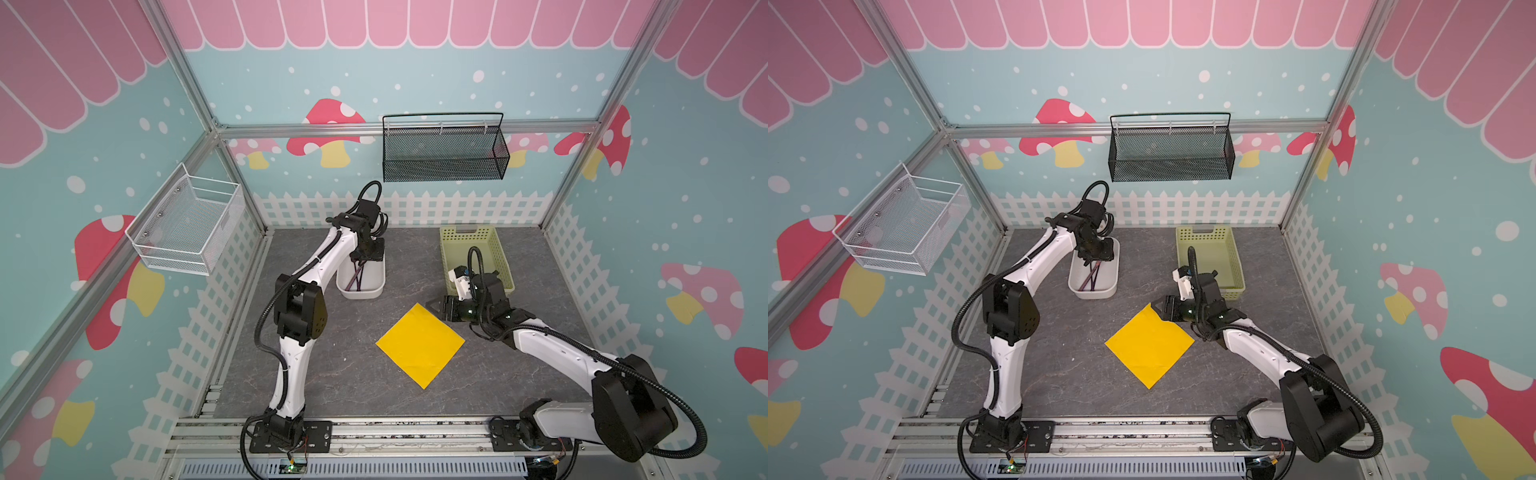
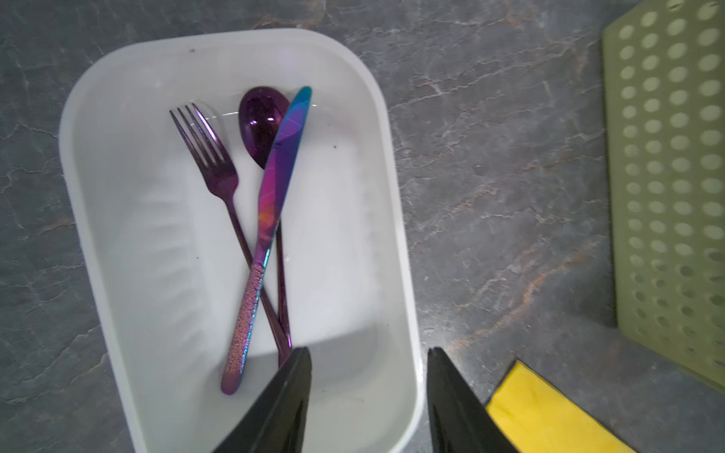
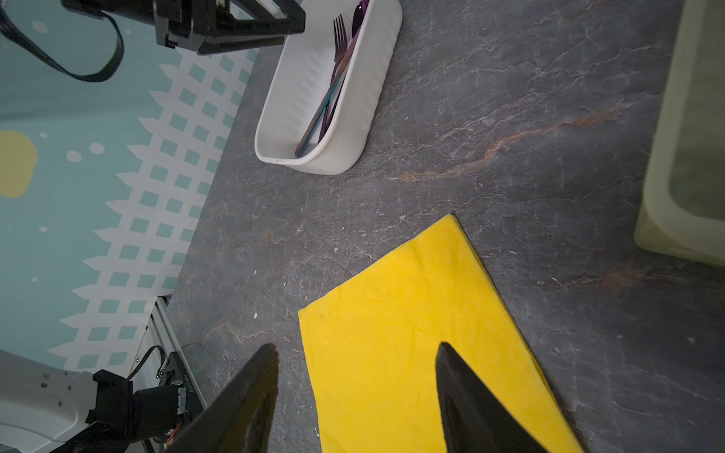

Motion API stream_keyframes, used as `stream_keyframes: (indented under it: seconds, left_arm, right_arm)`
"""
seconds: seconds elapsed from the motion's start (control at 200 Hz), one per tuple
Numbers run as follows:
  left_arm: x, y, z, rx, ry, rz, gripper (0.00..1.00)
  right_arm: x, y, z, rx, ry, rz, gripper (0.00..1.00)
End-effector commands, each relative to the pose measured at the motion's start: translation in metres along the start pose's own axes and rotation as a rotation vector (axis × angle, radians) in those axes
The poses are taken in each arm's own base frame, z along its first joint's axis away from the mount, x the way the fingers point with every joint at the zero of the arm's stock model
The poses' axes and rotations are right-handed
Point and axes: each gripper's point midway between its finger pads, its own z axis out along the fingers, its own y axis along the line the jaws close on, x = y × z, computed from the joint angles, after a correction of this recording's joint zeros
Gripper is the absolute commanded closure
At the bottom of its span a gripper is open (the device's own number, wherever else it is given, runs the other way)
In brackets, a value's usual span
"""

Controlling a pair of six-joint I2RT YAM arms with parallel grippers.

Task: Place the utensils on the paper napkin and roll it up
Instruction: 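Lower the left gripper over the purple spoon while the right gripper withdraws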

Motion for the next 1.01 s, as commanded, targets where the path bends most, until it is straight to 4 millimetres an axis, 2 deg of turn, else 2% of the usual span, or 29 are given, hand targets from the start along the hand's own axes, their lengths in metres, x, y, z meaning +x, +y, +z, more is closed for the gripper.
stream_keyframes:
  seconds: [0.0, 0.29, 0.575, 0.765, 0.856, 1.001]
  left_arm:
    - [0.007, 0.023, 0.017, -0.067, 0.059, -0.009, 0.52]
    - [0.006, 0.052, 0.046, -0.093, 0.119, -0.028, 0.56]
    - [-0.005, 0.072, 0.057, -0.183, 0.088, -0.085, 0.61]
    - [-0.009, 0.064, 0.066, -0.149, 0.086, -0.095, 0.66]
    - [-0.002, 0.053, 0.069, -0.091, 0.114, -0.09, 0.71]
    - [0.008, 0.047, 0.076, -0.091, 0.145, -0.08, 0.74]
  right_arm:
    - [-0.005, 0.0, 0.002, -0.001, 0.003, -0.01, 0.35]
    - [-0.003, -0.004, 0.01, 0.005, 0.028, -0.006, 0.35]
    - [-0.006, -0.004, 0.016, -0.003, 0.039, -0.004, 0.35]
    - [-0.007, -0.002, 0.017, -0.009, 0.041, -0.003, 0.35]
    - [-0.007, -0.002, 0.016, -0.008, 0.04, -0.002, 0.35]
    - [-0.007, -0.003, 0.016, -0.003, 0.04, 0.002, 0.35]
